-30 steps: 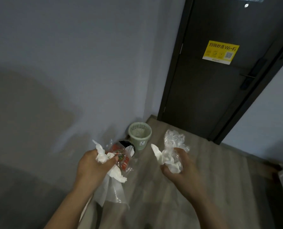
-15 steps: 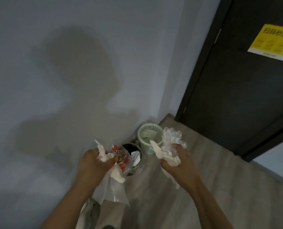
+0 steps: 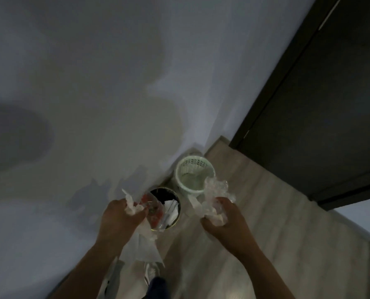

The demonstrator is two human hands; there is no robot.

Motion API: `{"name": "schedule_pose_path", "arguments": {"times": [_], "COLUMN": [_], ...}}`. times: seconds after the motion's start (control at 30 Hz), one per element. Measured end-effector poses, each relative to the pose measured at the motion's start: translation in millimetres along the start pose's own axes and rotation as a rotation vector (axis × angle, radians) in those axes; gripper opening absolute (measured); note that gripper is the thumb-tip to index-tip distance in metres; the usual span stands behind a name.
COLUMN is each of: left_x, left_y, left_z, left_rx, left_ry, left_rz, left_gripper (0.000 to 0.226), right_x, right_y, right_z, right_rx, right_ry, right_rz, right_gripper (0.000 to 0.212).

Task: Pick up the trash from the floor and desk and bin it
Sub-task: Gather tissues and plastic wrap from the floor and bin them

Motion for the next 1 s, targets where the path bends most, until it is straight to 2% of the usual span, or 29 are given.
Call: {"name": "schedule_pose_path", "arguments": {"times": [0.23, 0.47, 0.53, 0.8, 0.87, 1.0], "left_x": [61.4, 133.5, 152.2, 215.1, 229.6, 256.8], "left_y": [-34.3, -119.4, -144.5, -222.9, -242.4, -278.9], "left_z": [-89.5, -153.4, -169.5, -234.6, -249.6, -279.1], "left_rx": [-0.026, -0.224, -0.24, -0.259, -0.268, -0.289], "left_ry": [-0.115, -0.135, -0.126, -0.19, -0.213, -0.236], "left_rz": [-0.087, -0.217, -0.292, -0.438, -0.489, -0.436], "left_gripper": [0.028, 0.036, 0.041, 0.038, 0.044, 0.057], "right_x": [21.8, 69.4, 88.2, 154.7, 171.5, 199.8], "right_y": [39.8, 107.4, 129.4, 196.2, 210.4, 233.4], "right_z": [-73.9, -153.6, -174.5, -227.6, -237.1, -249.6], "right_rx": [0.061, 0.104, 0.099, 0.102, 0.108, 0.098], "right_ry": [-0.105, -0.27, -0.306, -0.34, -0.357, -0.354], "right_rz": [-0.008, 0.004, 0.021, 0.069, 0.074, 0.104], "right_gripper": [0.044, 0.047, 0.058, 0.069, 0.066, 0.066]}}
Point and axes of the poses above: each hand's wrist, its own z-axis away from the middle knuckle, its own x-axis out of the palm, y = z × x, the point moved 1 cm from there along -z, towards the middle knuckle, and after that the axes turned 13 degrees about z, right-handed, at the moved point
